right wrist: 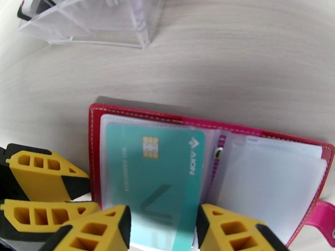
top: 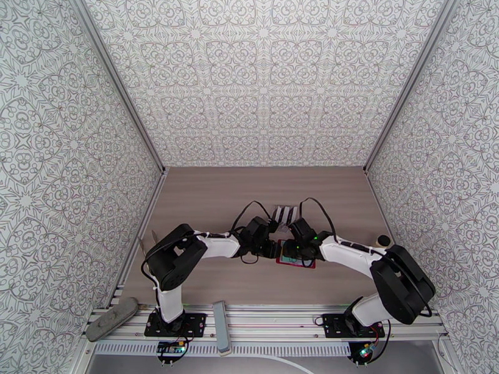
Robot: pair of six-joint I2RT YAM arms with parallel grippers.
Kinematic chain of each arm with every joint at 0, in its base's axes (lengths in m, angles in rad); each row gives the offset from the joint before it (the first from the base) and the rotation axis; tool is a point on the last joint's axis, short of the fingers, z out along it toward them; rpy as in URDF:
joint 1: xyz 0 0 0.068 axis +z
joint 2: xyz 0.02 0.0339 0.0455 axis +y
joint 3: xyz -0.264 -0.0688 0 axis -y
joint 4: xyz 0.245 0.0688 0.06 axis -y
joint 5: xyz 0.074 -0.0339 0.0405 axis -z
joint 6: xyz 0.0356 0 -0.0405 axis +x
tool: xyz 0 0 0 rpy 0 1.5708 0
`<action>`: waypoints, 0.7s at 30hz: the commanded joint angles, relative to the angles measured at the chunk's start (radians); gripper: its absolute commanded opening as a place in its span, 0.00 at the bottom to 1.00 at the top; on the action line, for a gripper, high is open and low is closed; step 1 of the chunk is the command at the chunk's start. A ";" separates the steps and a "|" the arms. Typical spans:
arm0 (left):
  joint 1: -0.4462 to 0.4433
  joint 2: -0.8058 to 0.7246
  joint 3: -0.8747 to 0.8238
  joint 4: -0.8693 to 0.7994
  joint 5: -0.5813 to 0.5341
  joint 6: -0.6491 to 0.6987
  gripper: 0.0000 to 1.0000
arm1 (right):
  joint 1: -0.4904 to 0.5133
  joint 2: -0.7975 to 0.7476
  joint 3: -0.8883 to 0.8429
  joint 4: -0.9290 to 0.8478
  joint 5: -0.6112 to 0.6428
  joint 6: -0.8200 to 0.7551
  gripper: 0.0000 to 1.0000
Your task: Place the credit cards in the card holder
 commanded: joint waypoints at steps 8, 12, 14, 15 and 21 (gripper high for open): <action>-0.047 0.061 -0.059 -0.126 0.066 -0.027 0.29 | 0.053 0.009 0.058 0.024 -0.056 0.023 0.46; -0.047 0.059 -0.061 -0.123 0.066 -0.030 0.29 | 0.055 0.010 0.067 0.016 -0.091 0.023 0.46; -0.047 0.058 -0.062 -0.122 0.064 -0.031 0.29 | 0.056 0.009 0.067 0.015 -0.101 0.027 0.46; -0.047 0.058 -0.062 -0.121 0.065 -0.032 0.29 | 0.056 0.012 0.069 0.014 -0.108 0.028 0.46; -0.047 0.055 -0.073 -0.105 0.067 -0.043 0.29 | 0.055 0.030 0.059 0.045 -0.161 0.046 0.46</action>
